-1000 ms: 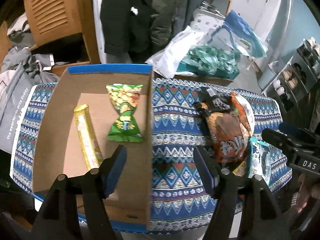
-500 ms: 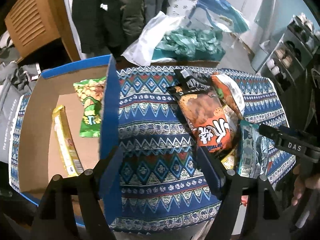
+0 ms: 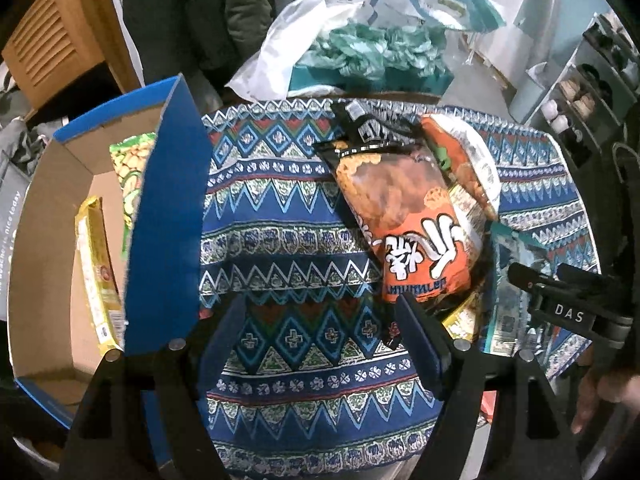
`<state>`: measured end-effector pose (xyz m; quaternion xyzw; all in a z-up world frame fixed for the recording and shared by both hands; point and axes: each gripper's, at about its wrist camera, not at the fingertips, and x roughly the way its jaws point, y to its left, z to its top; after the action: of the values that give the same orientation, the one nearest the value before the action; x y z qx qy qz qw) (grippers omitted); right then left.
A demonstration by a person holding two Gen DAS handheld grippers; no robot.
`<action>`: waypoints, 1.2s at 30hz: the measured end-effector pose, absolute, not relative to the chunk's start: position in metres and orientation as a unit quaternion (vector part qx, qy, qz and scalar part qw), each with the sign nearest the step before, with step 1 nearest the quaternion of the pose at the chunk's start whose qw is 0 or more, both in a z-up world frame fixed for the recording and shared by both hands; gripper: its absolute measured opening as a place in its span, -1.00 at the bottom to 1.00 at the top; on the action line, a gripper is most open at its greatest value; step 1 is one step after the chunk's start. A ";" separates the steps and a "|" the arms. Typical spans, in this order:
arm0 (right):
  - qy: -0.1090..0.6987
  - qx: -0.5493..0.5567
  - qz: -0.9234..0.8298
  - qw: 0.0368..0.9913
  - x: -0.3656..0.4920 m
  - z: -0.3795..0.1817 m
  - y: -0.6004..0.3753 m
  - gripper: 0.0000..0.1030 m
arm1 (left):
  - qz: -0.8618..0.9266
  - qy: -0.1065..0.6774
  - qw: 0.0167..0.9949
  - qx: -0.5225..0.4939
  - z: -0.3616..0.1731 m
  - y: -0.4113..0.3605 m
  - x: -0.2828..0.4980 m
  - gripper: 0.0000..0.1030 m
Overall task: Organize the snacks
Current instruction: 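Move both grippers back over the snack pile, then grasp the orange chip bag with the left gripper while the right grasps the teal-silver packet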
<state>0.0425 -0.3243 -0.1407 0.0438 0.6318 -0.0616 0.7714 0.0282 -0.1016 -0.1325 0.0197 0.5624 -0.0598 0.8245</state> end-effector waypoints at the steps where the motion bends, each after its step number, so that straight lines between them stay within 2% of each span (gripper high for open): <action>1: 0.633 0.043 -0.066 0.770 0.042 -0.143 -0.325 0.66 | -0.059 0.564 0.823 0.021 -0.135 -0.102 0.029 0.52; 17: 0.655 0.044 -0.054 0.752 0.048 -0.181 -0.320 0.66 | -0.057 0.595 0.801 0.013 -0.160 -0.114 0.041 0.52; 19: 0.652 0.034 -0.046 0.756 0.047 -0.182 -0.317 0.58 | -0.058 0.596 0.801 0.012 -0.161 -0.115 0.043 0.52; 21: 0.649 0.031 -0.030 0.760 0.045 -0.182 -0.313 0.27 | -0.056 0.595 0.801 0.013 -0.160 -0.118 0.044 0.52; 24: 0.642 0.020 -0.013 0.766 0.045 -0.177 -0.310 0.13 | -0.056 0.592 0.804 0.013 -0.158 -0.123 0.046 0.52; 28: 0.638 0.027 0.002 0.770 0.046 -0.173 -0.315 0.04 | -0.062 0.592 0.803 -0.002 -0.156 -0.129 0.052 0.53; 36: 0.624 0.039 -0.006 0.781 0.047 -0.158 -0.341 0.02 | -0.053 0.586 0.808 -0.026 -0.151 -0.138 0.065 0.57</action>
<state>0.0473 -0.3406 -0.1576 0.0394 0.6239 -0.0055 0.7805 0.0652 -0.1375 -0.1510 -0.0262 0.5855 -0.0532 0.8085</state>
